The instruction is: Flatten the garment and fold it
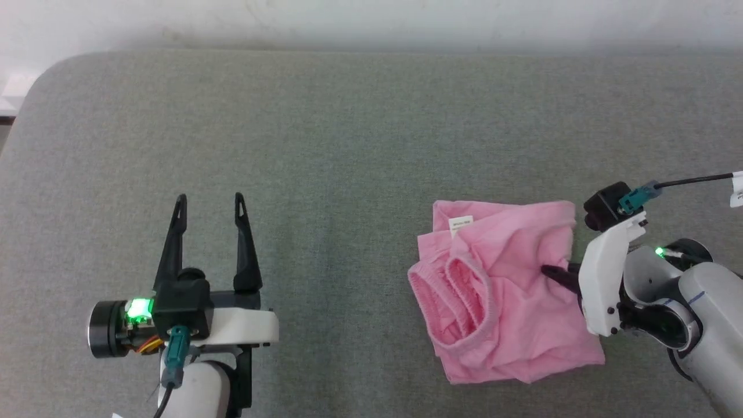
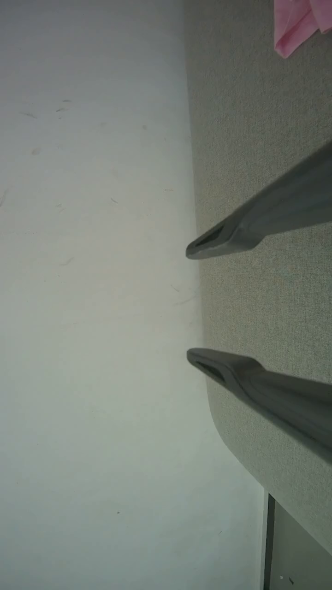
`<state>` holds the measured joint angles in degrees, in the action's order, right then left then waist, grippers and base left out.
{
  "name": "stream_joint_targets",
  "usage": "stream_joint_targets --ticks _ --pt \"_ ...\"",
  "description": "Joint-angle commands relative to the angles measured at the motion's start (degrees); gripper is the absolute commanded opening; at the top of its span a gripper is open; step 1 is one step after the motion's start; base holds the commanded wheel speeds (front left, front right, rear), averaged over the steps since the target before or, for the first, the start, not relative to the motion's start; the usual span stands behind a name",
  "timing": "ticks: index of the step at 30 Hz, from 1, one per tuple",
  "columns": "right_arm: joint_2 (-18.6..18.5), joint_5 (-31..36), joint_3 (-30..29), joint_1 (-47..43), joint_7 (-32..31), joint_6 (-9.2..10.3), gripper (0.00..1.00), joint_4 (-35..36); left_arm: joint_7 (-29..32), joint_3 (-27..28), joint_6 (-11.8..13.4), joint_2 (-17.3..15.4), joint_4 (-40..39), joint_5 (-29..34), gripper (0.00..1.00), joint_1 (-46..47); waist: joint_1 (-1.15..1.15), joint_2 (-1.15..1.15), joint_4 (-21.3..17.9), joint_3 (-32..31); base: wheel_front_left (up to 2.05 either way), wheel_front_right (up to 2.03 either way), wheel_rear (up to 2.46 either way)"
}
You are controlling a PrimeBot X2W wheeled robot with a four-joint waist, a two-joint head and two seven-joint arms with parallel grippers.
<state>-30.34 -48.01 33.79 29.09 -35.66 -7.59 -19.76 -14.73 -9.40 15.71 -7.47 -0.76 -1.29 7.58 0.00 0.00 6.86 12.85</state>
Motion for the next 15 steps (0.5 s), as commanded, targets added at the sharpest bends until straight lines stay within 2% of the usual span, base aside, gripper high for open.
stream_joint_targets --ticks 1,5,10,15 --pt "-0.12 -0.23 0.72 0.99 0.97 0.1 0.0 0.57 -0.27 0.19 0.25 0.11 0.12 0.74 1.0 -0.09 0.0 0.0 -1.23 -1.23 0.0 0.0 0.0" --pt "-2.37 -0.91 1.47 2.83 2.79 0.1 0.0 5.04 -0.27 0.27 0.11 -0.19 0.07 0.78 1.0 -0.84 0.0 0.0 -3.53 -2.34 0.0 0.0 0.0" --pt "-7.0 0.14 2.76 4.06 3.17 0.1 0.0 11.15 -0.27 0.9 0.17 -1.03 -0.4 0.91 1.0 -1.02 0.0 0.0 -8.36 -2.11 0.0 0.0 0.0" --pt "-11.65 0.86 1.03 4.54 2.76 0.1 0.0 12.9 -0.27 1.52 0.18 -1.61 -1.17 0.87 1.0 0.07 0.0 0.0 -13.7 0.9 0.0 0.0 0.0"
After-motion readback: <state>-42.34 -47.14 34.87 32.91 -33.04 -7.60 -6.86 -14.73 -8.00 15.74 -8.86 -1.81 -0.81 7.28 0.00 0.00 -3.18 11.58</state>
